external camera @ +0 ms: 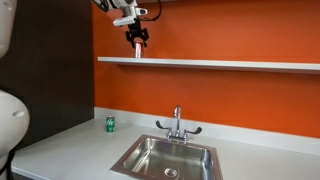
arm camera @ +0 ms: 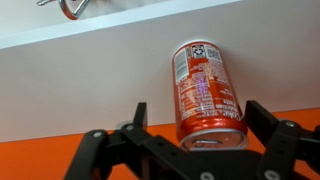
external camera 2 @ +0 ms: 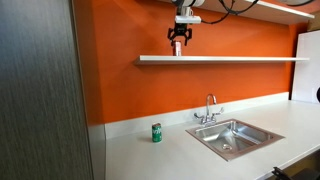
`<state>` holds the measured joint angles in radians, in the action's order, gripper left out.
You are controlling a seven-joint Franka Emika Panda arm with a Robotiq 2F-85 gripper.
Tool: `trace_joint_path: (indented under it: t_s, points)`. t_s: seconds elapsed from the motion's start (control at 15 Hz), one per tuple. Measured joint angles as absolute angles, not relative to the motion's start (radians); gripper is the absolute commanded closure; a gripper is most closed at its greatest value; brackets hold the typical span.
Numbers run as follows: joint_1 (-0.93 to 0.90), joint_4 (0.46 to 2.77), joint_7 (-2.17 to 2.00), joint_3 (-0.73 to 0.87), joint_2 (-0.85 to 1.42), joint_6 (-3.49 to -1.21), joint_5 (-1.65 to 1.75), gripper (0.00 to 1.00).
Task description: Put the red can on the bottom shelf
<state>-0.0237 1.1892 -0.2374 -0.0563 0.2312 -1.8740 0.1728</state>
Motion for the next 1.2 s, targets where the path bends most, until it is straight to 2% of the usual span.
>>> trace_joint_path:
  t_s: [0.6,1.2]
  points:
    - [-0.025,1.27,-0.237,-0.056,0.163,-1.875,0.169,0.0]
    - [-0.043,1.521,-0.237,-0.06,-0.058,-1.879,0.143,0.0]
